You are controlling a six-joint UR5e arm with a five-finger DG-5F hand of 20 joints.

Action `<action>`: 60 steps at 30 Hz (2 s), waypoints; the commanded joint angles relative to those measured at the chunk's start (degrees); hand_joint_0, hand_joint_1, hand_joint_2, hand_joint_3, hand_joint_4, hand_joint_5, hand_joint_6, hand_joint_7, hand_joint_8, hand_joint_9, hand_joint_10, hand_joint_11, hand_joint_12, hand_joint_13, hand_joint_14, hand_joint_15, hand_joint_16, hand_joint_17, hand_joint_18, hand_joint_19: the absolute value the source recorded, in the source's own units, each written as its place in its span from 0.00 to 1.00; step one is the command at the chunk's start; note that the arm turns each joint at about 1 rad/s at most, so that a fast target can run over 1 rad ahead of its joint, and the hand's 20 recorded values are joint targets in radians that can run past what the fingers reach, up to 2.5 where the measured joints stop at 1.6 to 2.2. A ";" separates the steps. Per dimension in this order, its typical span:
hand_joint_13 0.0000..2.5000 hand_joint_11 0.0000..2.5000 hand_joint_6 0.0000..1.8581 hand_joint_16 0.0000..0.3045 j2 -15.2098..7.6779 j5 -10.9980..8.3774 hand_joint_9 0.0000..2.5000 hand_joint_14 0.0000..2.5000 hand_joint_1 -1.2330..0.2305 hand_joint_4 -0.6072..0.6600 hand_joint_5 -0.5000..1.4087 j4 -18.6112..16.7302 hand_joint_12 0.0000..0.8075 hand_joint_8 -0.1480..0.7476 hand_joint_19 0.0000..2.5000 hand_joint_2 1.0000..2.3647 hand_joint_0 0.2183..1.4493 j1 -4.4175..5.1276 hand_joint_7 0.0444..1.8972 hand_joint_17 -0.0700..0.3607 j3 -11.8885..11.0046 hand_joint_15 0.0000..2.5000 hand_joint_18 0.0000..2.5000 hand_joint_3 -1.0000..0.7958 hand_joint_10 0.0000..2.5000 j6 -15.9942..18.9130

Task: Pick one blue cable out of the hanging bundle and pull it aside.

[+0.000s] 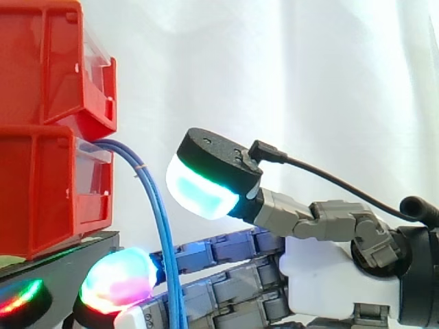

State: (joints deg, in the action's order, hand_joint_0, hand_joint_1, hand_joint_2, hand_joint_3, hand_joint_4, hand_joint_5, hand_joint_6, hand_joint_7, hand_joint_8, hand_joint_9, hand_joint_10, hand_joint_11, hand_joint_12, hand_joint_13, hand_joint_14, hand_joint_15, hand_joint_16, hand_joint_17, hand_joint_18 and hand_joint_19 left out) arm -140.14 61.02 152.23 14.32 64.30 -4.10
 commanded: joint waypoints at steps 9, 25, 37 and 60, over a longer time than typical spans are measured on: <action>0.24 0.12 0.27 0.14 0.84 0.86 0.33 0.00 0.46 0.70 0.19 12.04 0.34 0.46 0.08 0.00 0.27 0.36 0.49 0.38 -2.33 0.09 0.17 0.28 0.00 5.24; 0.25 0.15 0.27 0.14 0.84 1.03 0.34 0.00 0.45 0.68 0.19 14.06 0.33 0.45 0.11 0.00 0.28 0.18 0.55 0.39 -5.32 0.10 0.19 0.31 0.01 7.71; 0.31 0.26 0.27 0.14 1.89 1.03 0.37 0.01 0.44 0.67 0.19 15.47 0.34 0.44 0.14 0.00 0.29 -0.17 0.57 0.39 -5.59 0.18 0.22 0.31 0.01 9.38; 0.35 0.32 0.28 0.14 1.98 1.03 0.40 0.01 0.44 0.64 0.20 23.20 0.33 0.44 0.15 0.01 0.30 -1.92 0.62 0.39 -8.57 0.21 0.23 0.33 0.01 12.72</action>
State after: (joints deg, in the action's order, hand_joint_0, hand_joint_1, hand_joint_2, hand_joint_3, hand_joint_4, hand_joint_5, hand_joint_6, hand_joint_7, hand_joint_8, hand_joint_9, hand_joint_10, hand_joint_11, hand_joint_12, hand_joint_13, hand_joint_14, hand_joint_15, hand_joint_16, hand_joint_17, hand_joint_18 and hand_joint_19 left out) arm -138.16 62.00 172.89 12.62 56.93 8.51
